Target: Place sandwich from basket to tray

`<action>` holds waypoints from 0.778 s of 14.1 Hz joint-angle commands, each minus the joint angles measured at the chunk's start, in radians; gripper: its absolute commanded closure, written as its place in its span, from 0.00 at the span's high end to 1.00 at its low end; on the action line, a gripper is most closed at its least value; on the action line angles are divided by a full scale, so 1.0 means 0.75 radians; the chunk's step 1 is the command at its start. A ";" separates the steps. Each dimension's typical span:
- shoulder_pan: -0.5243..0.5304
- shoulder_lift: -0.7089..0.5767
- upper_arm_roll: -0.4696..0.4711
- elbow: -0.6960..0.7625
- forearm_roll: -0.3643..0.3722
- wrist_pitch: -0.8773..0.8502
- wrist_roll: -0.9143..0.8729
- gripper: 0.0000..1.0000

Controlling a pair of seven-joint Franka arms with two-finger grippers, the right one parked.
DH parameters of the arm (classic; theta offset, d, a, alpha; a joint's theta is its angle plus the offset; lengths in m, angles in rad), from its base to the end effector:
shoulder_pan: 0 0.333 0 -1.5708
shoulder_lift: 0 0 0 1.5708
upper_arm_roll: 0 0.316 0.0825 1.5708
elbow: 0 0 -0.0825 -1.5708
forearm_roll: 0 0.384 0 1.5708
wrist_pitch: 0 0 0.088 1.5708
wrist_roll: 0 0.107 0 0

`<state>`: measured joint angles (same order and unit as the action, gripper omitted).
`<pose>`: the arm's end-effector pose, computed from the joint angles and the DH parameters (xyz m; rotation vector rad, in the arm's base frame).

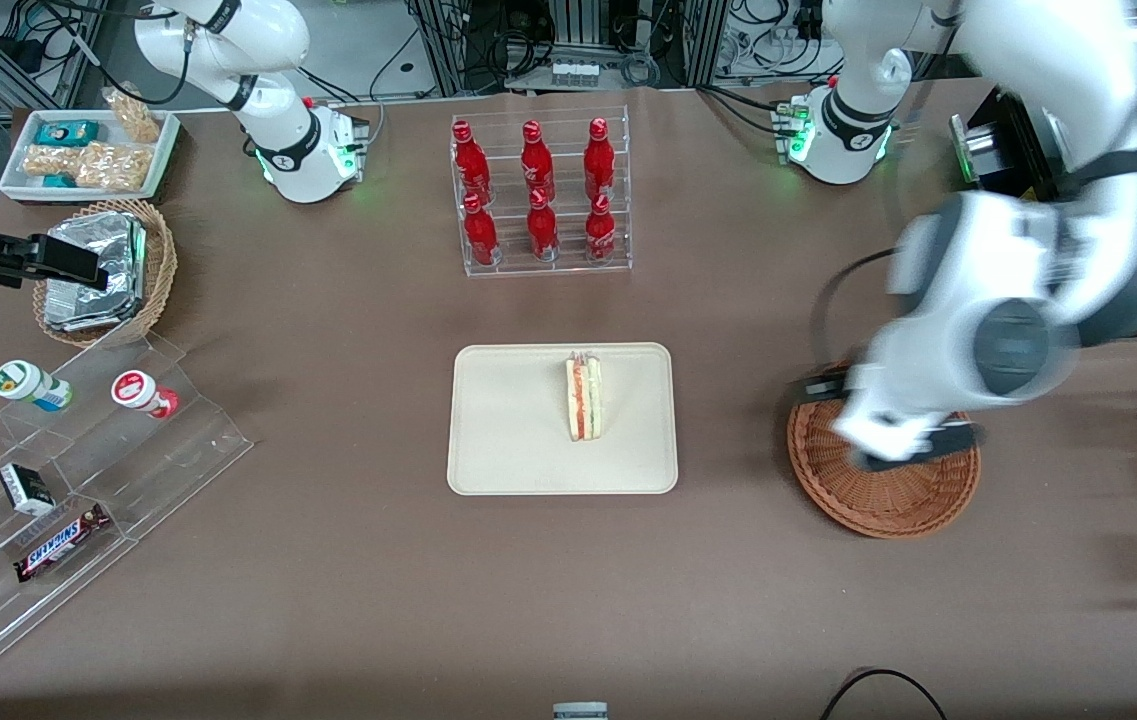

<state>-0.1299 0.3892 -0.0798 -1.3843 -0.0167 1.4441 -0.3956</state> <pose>0.6247 -0.1269 0.4686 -3.0349 -0.2853 0.5037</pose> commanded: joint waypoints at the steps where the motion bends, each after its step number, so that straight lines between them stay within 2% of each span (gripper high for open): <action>1: 0.168 -0.075 -0.006 -0.040 -0.012 -0.052 0.214 1.00; 4: 0.255 -0.134 -0.002 -0.014 -0.010 -0.082 0.296 1.00; 9: 0.241 -0.145 0.000 0.223 -0.037 -0.271 0.274 1.00; 11: 0.237 -0.179 0.002 0.250 -0.094 -0.281 0.264 1.00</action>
<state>0.0543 0.2731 -0.0826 -1.2346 -0.0487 1.2634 -0.1813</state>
